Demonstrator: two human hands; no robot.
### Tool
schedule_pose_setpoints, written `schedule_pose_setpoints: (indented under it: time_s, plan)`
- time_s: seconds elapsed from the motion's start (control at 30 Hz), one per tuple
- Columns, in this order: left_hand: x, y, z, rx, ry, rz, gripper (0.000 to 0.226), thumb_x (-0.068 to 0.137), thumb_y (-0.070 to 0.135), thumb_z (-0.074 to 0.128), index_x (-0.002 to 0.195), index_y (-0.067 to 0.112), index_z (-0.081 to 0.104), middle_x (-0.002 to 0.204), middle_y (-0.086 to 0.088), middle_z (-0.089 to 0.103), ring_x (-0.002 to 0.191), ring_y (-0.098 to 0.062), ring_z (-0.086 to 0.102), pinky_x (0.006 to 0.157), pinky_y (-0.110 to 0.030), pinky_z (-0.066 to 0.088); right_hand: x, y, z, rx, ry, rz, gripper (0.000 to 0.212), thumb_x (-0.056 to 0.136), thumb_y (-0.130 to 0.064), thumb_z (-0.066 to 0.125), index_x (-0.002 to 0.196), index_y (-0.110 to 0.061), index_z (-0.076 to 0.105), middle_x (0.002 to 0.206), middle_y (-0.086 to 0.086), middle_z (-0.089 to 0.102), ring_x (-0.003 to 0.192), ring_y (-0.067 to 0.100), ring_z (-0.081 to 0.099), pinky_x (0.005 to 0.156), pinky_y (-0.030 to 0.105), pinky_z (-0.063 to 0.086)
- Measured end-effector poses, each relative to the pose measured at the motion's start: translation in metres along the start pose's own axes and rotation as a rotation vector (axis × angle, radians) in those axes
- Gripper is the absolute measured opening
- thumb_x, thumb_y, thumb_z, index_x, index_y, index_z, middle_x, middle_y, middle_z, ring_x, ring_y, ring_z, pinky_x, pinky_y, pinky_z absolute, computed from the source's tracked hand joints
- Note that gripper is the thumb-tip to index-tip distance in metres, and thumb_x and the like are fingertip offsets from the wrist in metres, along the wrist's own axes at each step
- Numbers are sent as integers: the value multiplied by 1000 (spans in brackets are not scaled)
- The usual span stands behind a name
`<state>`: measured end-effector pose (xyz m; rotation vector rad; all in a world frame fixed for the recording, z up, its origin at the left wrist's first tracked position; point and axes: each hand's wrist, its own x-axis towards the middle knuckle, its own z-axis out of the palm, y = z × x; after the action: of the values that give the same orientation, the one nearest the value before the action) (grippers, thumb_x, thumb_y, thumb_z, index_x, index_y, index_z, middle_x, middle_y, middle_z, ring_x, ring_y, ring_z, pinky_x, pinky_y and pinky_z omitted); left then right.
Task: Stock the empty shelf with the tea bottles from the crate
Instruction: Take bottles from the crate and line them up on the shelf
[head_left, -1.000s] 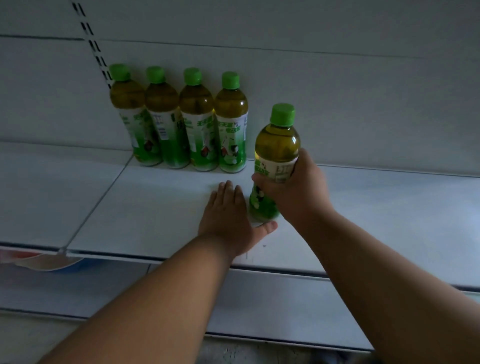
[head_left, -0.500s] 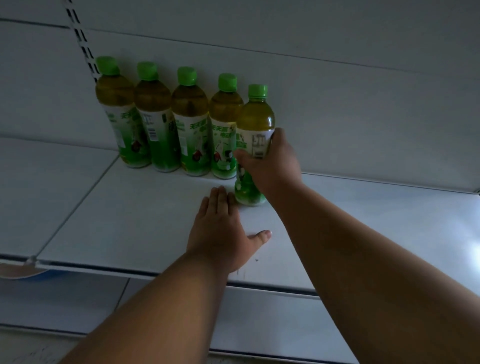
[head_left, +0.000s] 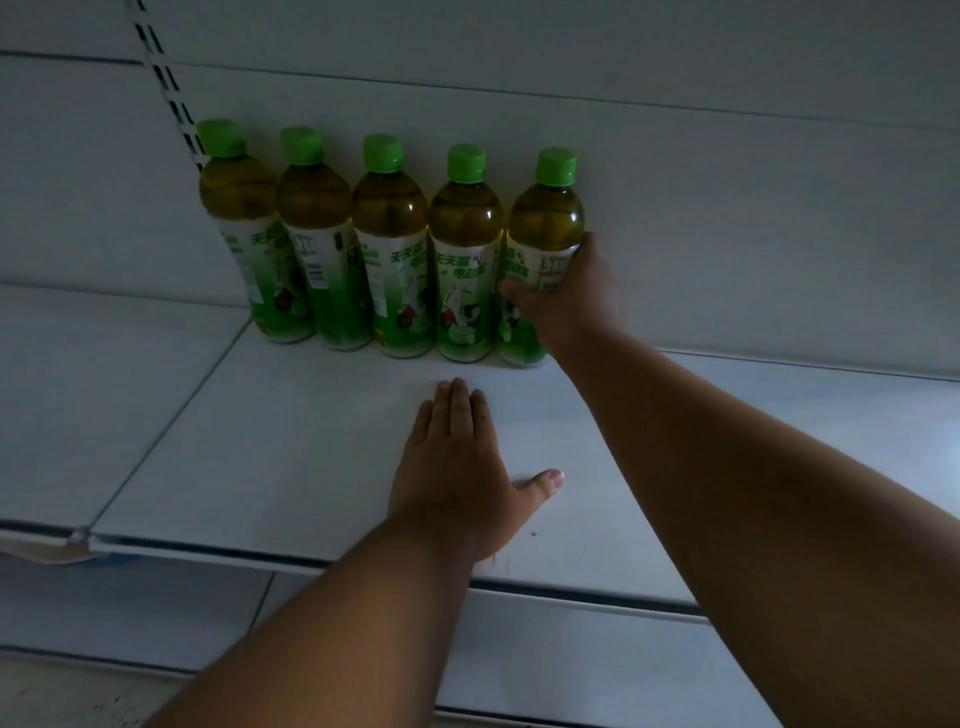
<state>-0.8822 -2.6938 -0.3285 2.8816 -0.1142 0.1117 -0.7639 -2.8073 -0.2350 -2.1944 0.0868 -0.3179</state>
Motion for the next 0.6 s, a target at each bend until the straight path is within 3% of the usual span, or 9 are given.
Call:
schedule_pose_setpoints:
  time_s: [0.13,0.2,0.33,0.47,0.6]
  plan:
    - [1,0,-4,-14,-54,-12,118,79,87,33,158,7,-3,167,-13,-8,153,-25,-8,121,-37,-6,-22,7,-11,2,-21,70,93,70,-45,88,141,-16,36,139,8,51,126,30,53,98,47,53]
    - [4,0,-9,-18,-113,-24,118,80,86,33,158,7,-5,167,-13,-11,153,-23,-11,122,-37,-6,-44,12,-21,-126,-41,7,101,73,-51,84,150,-17,29,146,9,46,132,30,47,105,47,47]
    - [-9,-10,-26,-96,-156,-19,106,86,77,40,159,13,-1,168,-8,-5,153,-22,-6,122,-39,1,-98,11,-41,-365,-169,-255,88,79,-54,76,149,-20,34,142,8,49,128,29,48,103,42,43]
    - [-69,-42,-54,-81,-47,-47,90,87,72,48,159,28,16,167,1,12,152,-18,10,120,-39,14,-149,-14,-40,-440,-295,-444,74,87,-51,68,147,-22,37,145,4,47,132,29,42,108,43,39]
    - [-147,-82,-104,-36,78,-160,89,82,67,62,154,24,32,160,-4,32,144,-22,31,115,-39,28,-199,-60,-16,-421,-435,-615,73,88,-46,67,150,-24,34,147,5,43,135,29,38,110,43,35]
